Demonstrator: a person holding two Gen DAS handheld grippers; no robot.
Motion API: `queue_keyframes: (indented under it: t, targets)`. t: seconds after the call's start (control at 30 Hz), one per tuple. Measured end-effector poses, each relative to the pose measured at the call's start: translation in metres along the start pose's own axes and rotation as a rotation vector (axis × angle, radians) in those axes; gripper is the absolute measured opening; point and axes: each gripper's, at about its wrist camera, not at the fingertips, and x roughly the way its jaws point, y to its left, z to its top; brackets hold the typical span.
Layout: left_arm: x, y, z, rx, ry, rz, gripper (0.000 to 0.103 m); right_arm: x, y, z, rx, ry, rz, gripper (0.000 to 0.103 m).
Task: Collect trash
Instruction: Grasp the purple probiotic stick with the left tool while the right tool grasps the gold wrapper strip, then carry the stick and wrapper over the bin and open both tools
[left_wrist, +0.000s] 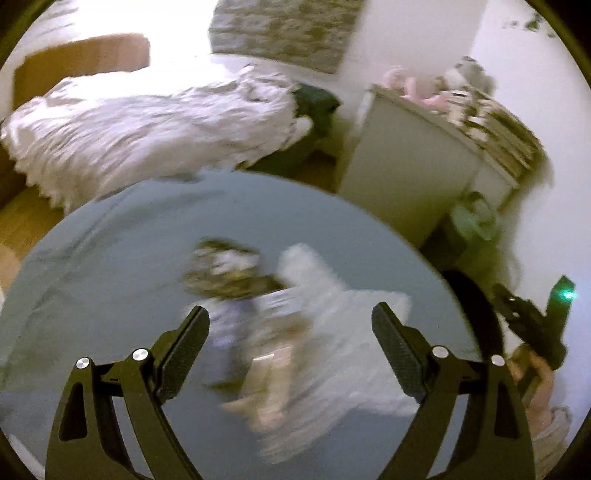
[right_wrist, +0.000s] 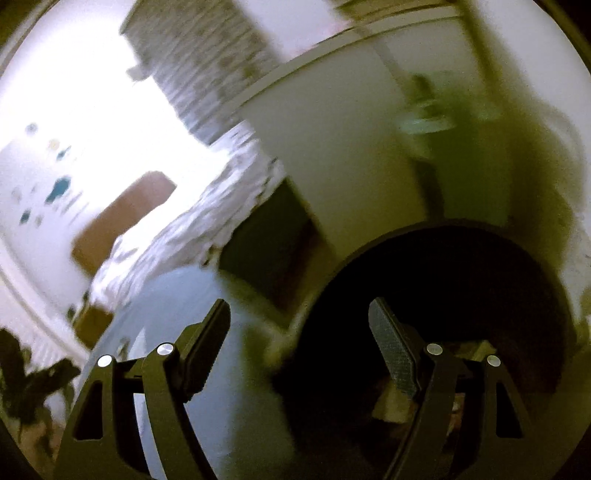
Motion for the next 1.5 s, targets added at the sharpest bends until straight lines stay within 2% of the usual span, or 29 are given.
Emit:
queue_keyframes:
  t: [0.13,0.2,0.27,0.4,0.5,0.6,0.7,0.77,0.87,0.93,0.97,1.03,1.1,1.17,1.23,1.27,1.3,1.37,1.43,1.5]
  targets:
    - [-0.002,0.038,-0.009,-0.045,0.040,0.013,0.085,0.011,0.063,-0.018,-0.105,0.107,0.115,0.077]
    - [-0.001,0.047,-0.013,-0.033,0.064,0.007,0.078,0.015,0.101,-0.030,-0.164,0.162,0.166,0.077]
    - [0.005,0.048,-0.016,-0.009,0.093,0.002,0.071,0.025,0.147,-0.045,-0.242,0.236,0.179,0.077]
    - [0.008,0.048,-0.020,0.028,0.115,-0.012,0.069,0.048,0.207,-0.064,-0.215,0.358,0.251,0.077]
    - [0.006,0.052,-0.024,0.041,0.113,0.003,0.069,0.070,0.241,-0.074,-0.216,0.419,0.239,0.077]
    - [0.001,0.063,-0.025,0.020,0.109,0.011,0.069,0.092,0.269,-0.086,-0.256,0.469,0.191,0.077]
    - [-0.006,0.074,-0.028,0.004,0.106,0.029,0.069,0.109,0.290,-0.102,-0.339,0.495,0.089,0.074]
    - [-0.010,0.081,-0.029,-0.009,0.104,0.036,0.070,0.110,0.305,-0.111,-0.427,0.463,0.028,0.071]
    - [-0.011,0.084,-0.028,-0.018,0.105,0.032,0.070,0.108,0.317,-0.120,-0.564,0.451,-0.034,0.060]
    - [-0.010,0.079,-0.025,-0.011,0.102,0.020,0.071,0.104,0.320,-0.125,-0.648,0.441,-0.049,0.042]
    - [-0.009,0.076,-0.025,-0.006,0.101,0.015,0.071,0.102,0.318,-0.126,-0.663,0.441,-0.038,0.036]
    - [-0.005,0.065,-0.021,0.017,0.100,0.003,0.071,0.098,0.314,-0.128,-0.692,0.441,-0.033,0.012]
    - [0.000,0.051,-0.017,0.056,0.101,-0.011,0.071,0.093,0.306,-0.123,-0.673,0.439,-0.028,0.005]
    - [0.009,0.038,-0.014,0.101,0.111,-0.006,0.071,0.091,0.287,-0.117,-0.590,0.453,0.021,0.004]
    - [0.027,0.028,-0.012,0.149,0.155,0.026,0.068,0.085,0.270,-0.108,-0.512,0.443,0.069,0.004]
    - [0.034,0.026,-0.012,0.157,0.172,0.026,0.058,0.080,0.263,-0.105,-0.490,0.437,0.084,0.004]
    - [0.037,0.021,-0.012,0.197,0.153,0.056,0.053,0.074,0.256,-0.100,-0.468,0.428,0.096,0.004]
    - [0.042,0.015,-0.011,0.241,0.152,0.100,0.031,0.065,0.246,-0.094,-0.439,0.411,0.121,0.004]
    - [0.044,0.018,-0.010,0.241,0.144,0.121,0.020,0.053,0.235,-0.089,-0.411,0.396,0.133,0.004]
    - [0.043,0.026,-0.010,0.217,0.131,0.107,0.014,0.045,0.225,-0.084,-0.383,0.383,0.149,0.004]
